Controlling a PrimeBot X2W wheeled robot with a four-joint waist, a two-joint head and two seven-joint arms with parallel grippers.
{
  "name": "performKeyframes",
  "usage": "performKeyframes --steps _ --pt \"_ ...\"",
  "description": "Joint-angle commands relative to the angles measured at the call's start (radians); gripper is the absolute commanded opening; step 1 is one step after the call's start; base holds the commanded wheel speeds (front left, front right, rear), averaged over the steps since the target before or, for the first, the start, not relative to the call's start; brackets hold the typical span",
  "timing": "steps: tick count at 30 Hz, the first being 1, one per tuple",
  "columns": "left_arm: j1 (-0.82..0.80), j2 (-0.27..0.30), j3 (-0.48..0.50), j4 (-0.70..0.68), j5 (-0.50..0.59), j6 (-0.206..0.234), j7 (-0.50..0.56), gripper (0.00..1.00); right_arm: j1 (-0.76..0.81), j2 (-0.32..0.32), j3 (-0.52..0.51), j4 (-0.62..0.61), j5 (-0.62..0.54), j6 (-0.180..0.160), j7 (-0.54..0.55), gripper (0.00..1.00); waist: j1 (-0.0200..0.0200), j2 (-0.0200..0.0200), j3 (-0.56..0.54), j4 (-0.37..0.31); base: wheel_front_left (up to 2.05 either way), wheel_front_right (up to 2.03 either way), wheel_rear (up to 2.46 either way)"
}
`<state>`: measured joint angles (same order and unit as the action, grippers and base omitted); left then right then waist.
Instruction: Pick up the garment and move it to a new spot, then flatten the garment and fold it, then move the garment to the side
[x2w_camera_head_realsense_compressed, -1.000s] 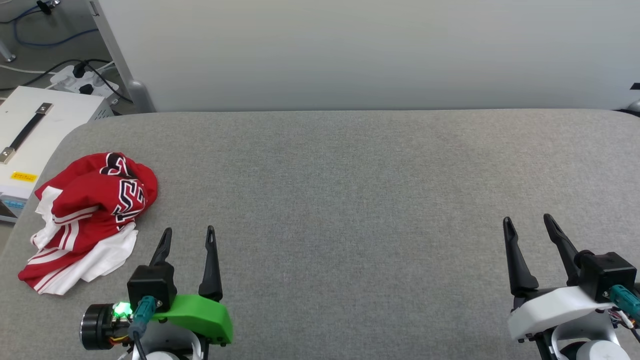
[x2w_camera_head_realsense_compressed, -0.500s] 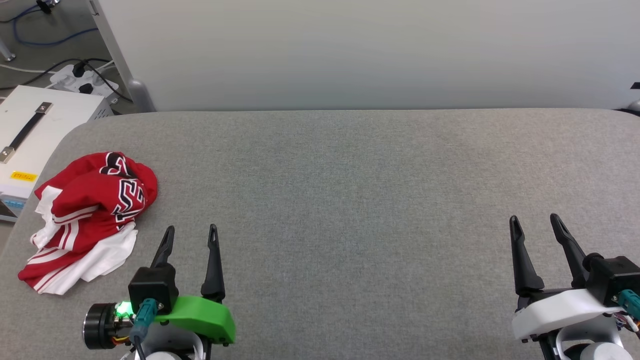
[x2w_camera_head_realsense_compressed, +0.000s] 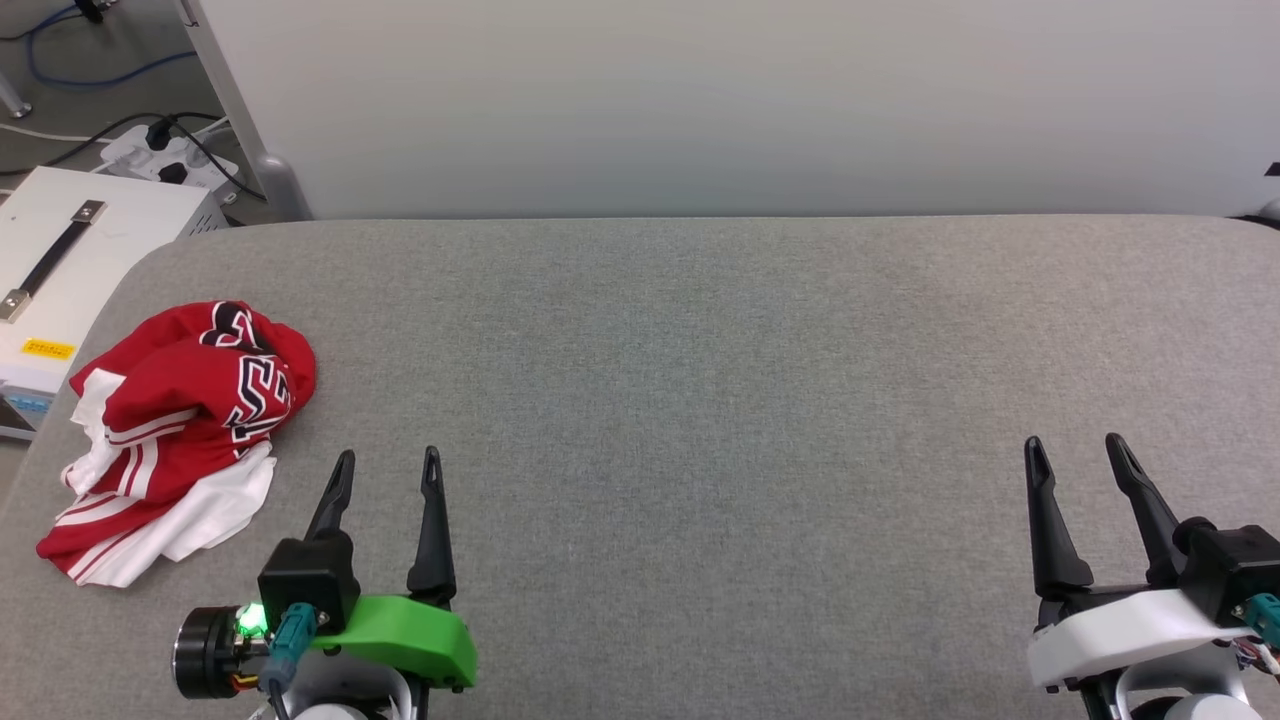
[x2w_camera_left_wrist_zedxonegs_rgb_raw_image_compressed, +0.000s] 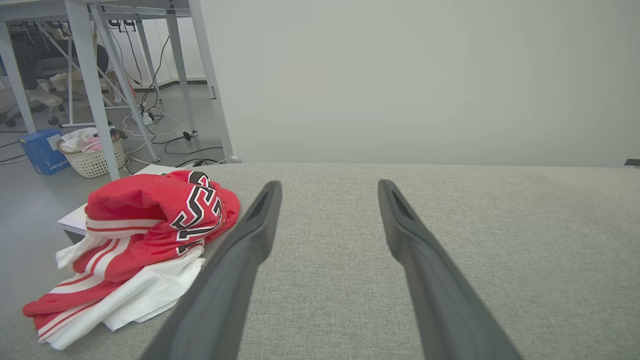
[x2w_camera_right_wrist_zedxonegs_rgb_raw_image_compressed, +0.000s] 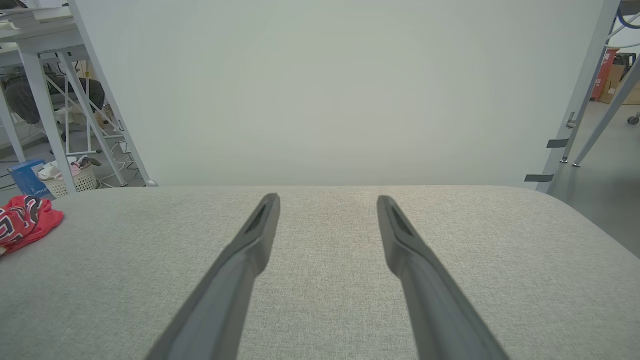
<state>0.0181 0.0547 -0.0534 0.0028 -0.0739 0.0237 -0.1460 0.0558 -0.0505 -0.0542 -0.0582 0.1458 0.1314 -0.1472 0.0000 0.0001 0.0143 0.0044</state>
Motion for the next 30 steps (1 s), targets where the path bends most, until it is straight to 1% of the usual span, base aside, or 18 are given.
performKeyframes --steps 1,30 --pt "-0.008 -0.003 -0.002 0.003 -0.008 0.010 -0.013 1.00 0.009 0.000 -0.003 -0.009 0.008 0.000 -0.013 1.00 0.0000 -0.0001 0.000 0.000 0.00 0.00 0.00" --pt "-0.002 -0.004 -0.023 0.023 -0.038 0.015 -0.073 1.00 0.036 0.000 -0.011 -0.016 0.031 -0.001 -0.072 1.00 0.0000 -0.0001 0.002 0.004 0.00 0.00 0.00"
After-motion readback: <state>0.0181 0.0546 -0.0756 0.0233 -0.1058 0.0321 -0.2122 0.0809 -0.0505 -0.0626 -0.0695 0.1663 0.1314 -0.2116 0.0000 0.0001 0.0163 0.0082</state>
